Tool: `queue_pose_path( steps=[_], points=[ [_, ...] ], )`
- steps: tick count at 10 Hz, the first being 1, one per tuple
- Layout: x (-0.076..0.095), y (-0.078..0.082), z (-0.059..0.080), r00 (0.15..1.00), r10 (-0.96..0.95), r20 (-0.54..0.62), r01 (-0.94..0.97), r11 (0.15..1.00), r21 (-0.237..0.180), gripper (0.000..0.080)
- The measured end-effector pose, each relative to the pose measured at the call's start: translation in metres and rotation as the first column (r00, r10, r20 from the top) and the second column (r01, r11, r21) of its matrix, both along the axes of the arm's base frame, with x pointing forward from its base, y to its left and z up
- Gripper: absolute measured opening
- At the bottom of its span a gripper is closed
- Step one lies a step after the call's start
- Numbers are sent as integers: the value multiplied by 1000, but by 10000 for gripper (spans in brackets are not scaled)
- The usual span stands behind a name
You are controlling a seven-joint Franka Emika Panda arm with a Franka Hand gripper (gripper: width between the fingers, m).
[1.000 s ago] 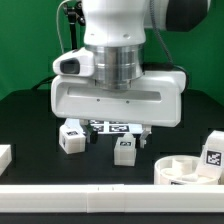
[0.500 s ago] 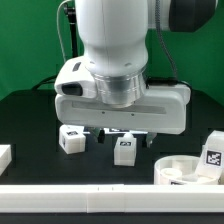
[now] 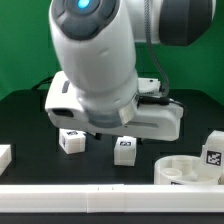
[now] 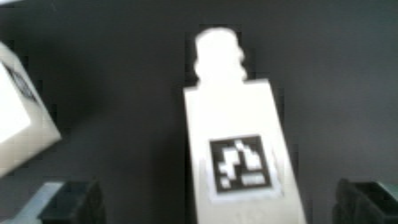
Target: Assemble stool
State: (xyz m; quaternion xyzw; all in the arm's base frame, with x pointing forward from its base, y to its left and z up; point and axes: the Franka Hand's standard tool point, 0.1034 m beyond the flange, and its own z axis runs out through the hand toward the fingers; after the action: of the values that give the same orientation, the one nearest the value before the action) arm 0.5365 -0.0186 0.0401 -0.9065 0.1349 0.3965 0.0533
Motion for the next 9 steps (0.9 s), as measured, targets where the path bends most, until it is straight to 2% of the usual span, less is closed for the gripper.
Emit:
queue_pose_path(
  steps=[1,2,4,6,7,8,9],
  points=[
    [2,-3,-4,999,-1,-48,2,1000,25,649],
    [3,-5,-7,998,-8,-66,10,1000,28,649],
    [7,-5,-8,999,-5,-44,7,1000,27,649],
    [9,9,-11,999,26,-26,-24,997,70,649],
    [9,10,-11,999,39,-19,-37,995,98,649],
    [9,8,-12,999,40,-18,-38,993,110,649],
    [9,7,-12,999,35,-18,-33,994,104,649]
  ],
)
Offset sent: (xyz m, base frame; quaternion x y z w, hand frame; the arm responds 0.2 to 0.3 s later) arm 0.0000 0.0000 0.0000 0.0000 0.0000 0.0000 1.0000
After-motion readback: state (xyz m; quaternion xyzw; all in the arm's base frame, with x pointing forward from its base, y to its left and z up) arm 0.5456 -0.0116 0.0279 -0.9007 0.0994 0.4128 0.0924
